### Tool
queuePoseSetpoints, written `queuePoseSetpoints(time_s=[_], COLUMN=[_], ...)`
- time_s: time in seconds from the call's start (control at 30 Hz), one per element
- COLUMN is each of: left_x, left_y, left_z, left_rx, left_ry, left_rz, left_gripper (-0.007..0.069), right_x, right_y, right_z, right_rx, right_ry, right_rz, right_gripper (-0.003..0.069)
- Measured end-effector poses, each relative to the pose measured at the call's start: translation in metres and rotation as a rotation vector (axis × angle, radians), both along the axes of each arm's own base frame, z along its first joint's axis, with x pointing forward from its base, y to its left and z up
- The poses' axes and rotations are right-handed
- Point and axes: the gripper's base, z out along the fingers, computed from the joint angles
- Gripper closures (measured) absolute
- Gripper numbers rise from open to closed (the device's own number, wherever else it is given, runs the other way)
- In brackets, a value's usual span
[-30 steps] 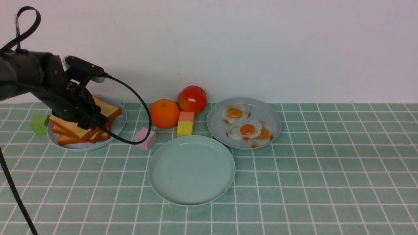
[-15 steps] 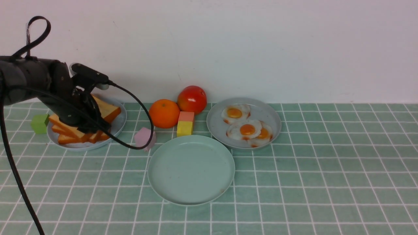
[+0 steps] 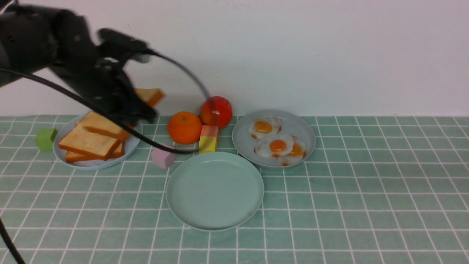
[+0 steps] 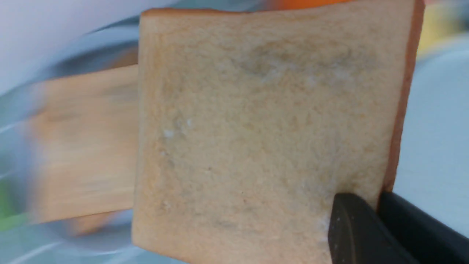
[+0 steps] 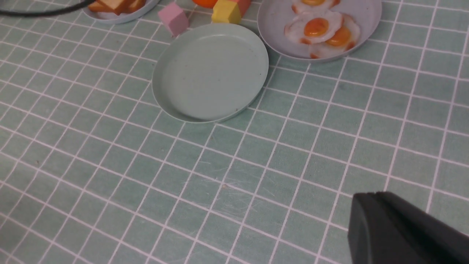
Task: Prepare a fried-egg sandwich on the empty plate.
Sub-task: Use the left arm to put a slice of bread into the empty plate in the middle, then use the right arm to grab a fried egg
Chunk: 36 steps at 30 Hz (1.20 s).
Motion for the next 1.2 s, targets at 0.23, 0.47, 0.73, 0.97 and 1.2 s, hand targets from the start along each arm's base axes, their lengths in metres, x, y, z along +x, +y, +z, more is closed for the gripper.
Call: queuePoseSetpoints(time_s=[0.23, 0.47, 0.73, 0.97, 1.2], left_x=[-0.066, -0.062, -0.048, -0.05, -0.078], left_y=[-0.098, -0.117, -0.126, -0.128, -0.112], left_z=[-0.043, -0.081, -0.114, -0.105, -0.027], left_rx=[0.092, 0.2, 0.24, 0.189, -0.003], left_ry=[0.1, 0.1, 0.056, 0.043, 0.012], left_rz=[-0.281, -0.303, -0.35, -0.304, -0.168], left_gripper=[0.0585, 0.0585, 0.0533, 0.0307, 0.0286], right_x=[-0.002, -0.003, -0.002, 0.001, 0.044], right_y=[0.0, 0.002, 0.002, 0.005, 0.012], right_z=[-0.002, -0.003, -0.001, 0.001, -0.001], right_rx=[-0.015, -0.005, 0.01, 0.072, 0.105], right_ry=[0.015, 0.038, 0.019, 0.016, 0.102], right_rz=[0.02, 0.035, 0.027, 0.013, 0.021], right_gripper=[0.0635, 0.0626, 0.0545, 0.0379, 0.0377])
